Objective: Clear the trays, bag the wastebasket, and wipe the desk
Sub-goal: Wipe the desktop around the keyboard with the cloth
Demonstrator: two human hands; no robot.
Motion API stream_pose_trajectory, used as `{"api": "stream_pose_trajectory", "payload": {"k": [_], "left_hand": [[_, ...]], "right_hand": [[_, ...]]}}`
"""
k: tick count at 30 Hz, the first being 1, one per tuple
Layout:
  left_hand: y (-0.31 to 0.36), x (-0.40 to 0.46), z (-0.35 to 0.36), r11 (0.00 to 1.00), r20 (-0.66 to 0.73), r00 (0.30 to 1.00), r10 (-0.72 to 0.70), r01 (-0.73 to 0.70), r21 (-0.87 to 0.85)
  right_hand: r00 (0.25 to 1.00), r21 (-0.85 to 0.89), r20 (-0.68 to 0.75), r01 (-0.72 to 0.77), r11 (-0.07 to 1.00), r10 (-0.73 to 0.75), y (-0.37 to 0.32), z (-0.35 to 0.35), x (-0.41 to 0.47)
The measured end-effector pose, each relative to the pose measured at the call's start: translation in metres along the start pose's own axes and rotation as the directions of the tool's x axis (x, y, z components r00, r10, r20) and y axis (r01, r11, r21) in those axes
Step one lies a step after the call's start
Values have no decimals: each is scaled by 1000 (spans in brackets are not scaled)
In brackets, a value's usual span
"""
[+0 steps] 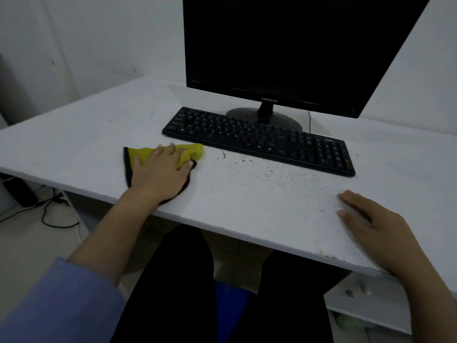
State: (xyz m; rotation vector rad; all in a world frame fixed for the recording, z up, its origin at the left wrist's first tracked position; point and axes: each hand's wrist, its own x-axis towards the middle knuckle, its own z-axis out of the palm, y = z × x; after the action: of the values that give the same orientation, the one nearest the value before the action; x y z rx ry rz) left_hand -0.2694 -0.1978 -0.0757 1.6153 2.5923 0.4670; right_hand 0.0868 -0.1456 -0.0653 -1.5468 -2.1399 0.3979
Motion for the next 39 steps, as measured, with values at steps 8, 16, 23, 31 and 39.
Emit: {"api": "stream_pose_trajectory", "payload": {"k": [8, 16, 23, 31, 39], "left_hand": [[-70, 3, -35, 986, -35, 986, -164, 164, 3], [-47, -19, -18, 996, 47, 995, 83, -83, 9], [26, -45, -1, 939, 115, 932, 343, -340, -51], [17, -45, -21, 848, 104, 918, 382, -304, -434], [-112, 5, -40, 973, -209, 976, 60, -104, -207]], "right_hand": [[1000, -8, 13, -4, 1000, 4, -2, 0, -1], [1000, -50, 9, -17, 999, 17, -9, 4, 0], [1000, -42, 18, -20, 999, 21, -9, 4, 0], [936, 69, -83, 348, 935, -342, -93, 29, 6], [536, -46, 514, 797, 602, -670, -209, 87, 28]]}}
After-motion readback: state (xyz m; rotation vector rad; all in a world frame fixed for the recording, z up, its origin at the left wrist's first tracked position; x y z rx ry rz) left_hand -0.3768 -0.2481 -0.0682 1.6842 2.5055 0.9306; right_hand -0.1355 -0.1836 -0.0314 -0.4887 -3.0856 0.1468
